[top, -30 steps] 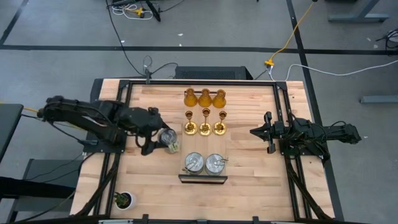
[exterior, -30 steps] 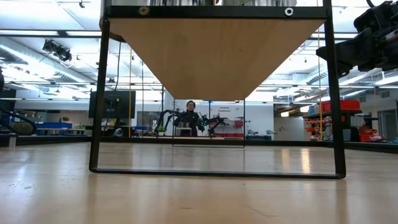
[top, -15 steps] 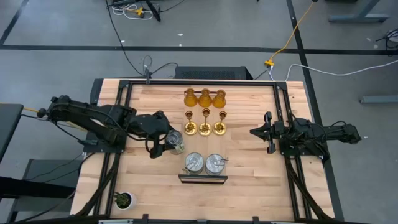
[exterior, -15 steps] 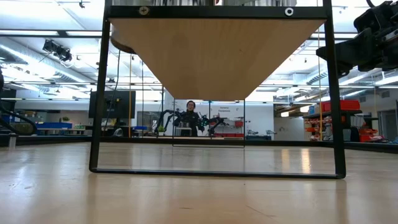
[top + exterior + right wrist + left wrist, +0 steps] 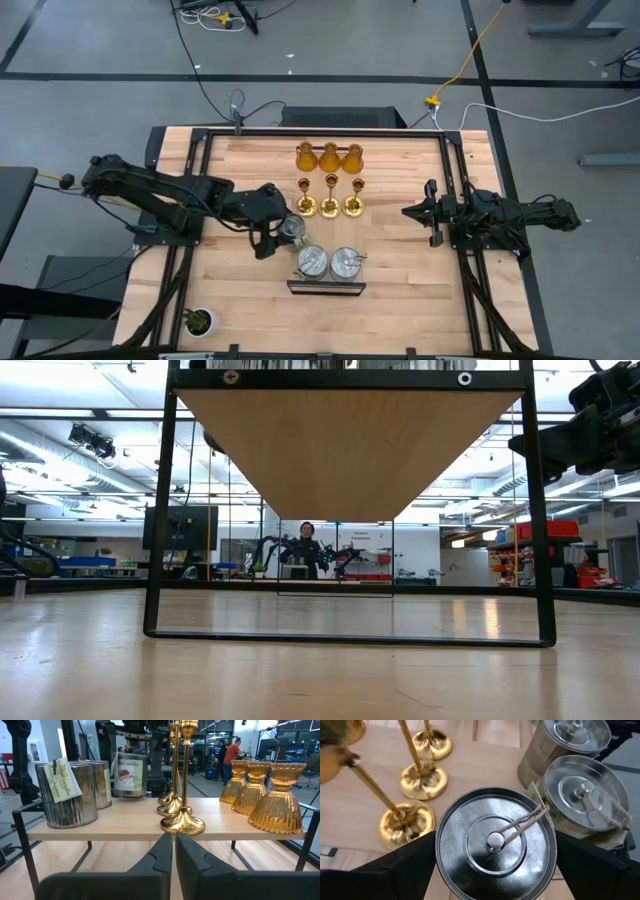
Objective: Pick & Place candle stick holders
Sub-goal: Put the scented candle on the shelf
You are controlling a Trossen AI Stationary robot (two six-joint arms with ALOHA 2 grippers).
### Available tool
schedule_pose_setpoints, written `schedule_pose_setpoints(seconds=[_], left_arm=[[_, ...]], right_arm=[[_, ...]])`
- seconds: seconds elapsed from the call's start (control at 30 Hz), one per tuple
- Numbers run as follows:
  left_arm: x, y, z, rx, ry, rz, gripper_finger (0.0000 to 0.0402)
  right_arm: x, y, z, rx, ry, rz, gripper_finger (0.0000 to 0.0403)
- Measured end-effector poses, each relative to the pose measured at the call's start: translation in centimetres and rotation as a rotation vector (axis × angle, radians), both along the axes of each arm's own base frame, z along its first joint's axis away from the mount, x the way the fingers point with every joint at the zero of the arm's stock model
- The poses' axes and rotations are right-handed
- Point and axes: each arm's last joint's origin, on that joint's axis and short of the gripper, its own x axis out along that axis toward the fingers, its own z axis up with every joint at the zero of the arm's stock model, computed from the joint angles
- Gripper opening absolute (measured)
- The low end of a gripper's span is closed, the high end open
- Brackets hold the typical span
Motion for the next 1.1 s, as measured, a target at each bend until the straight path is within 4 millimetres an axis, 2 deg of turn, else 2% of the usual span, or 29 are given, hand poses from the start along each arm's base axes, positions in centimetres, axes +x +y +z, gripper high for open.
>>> schedule_pose_setpoints(seconds=[0.5, 1.1], left_arm=[[1.3, -0.3, -0.7, 0.013, -0.013, 0.013, 0.0374], [1.6, -0.3, -0.5, 0.025, -0.053, 0.023, 0.0377]], right_arm=[[0.0, 0.0, 0.0, 0.0, 0.0, 0.0, 0.0027], [0.0, 0.0, 0.0, 0.0, 0.0, 0.0, 0.0027]])
